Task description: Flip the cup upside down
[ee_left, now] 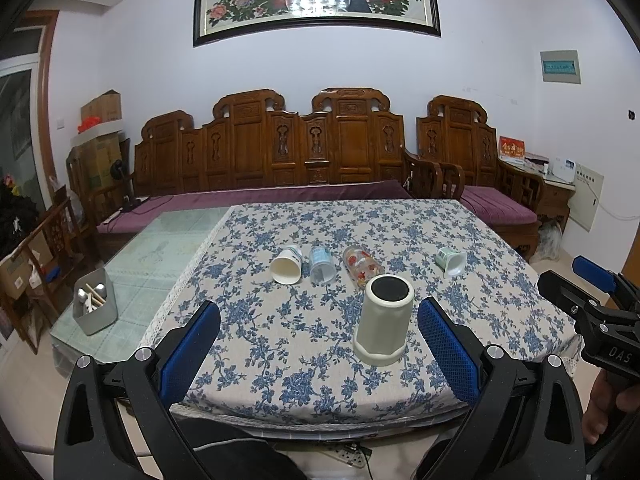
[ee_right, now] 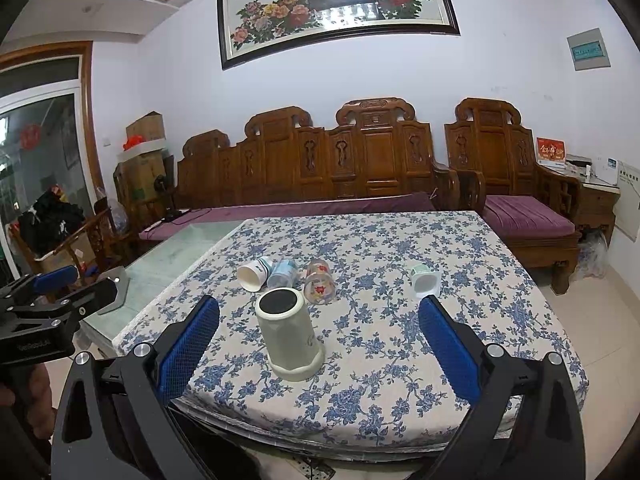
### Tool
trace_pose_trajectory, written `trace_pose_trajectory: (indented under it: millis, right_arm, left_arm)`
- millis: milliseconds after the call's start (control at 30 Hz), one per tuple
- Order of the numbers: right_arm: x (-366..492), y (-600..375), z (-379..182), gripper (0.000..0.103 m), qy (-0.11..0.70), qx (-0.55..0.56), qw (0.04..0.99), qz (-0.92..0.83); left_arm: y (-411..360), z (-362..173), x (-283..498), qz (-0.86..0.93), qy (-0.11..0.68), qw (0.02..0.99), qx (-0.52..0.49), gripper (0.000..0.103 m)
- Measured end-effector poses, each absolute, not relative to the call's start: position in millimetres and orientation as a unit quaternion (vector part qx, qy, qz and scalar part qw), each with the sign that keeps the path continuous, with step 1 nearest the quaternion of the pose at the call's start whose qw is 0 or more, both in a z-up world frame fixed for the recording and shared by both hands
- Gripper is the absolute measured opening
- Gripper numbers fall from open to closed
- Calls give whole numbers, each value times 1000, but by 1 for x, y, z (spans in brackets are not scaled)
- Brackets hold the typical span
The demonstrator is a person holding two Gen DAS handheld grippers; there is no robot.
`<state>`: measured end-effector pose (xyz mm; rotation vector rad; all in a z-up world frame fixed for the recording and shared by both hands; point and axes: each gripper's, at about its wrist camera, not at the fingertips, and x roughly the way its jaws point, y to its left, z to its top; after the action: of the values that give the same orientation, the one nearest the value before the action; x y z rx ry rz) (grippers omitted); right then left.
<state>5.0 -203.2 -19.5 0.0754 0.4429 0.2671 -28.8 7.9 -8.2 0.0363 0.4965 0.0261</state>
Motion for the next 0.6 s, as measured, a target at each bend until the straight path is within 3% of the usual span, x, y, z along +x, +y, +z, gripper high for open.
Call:
trace_pose_trajectory:
  millis: [600]
  right_arm:
    - [4,-201,-18,100,219,39,966,133]
  left_arm:
    - [9,-6,-29,13,245,969,19,95]
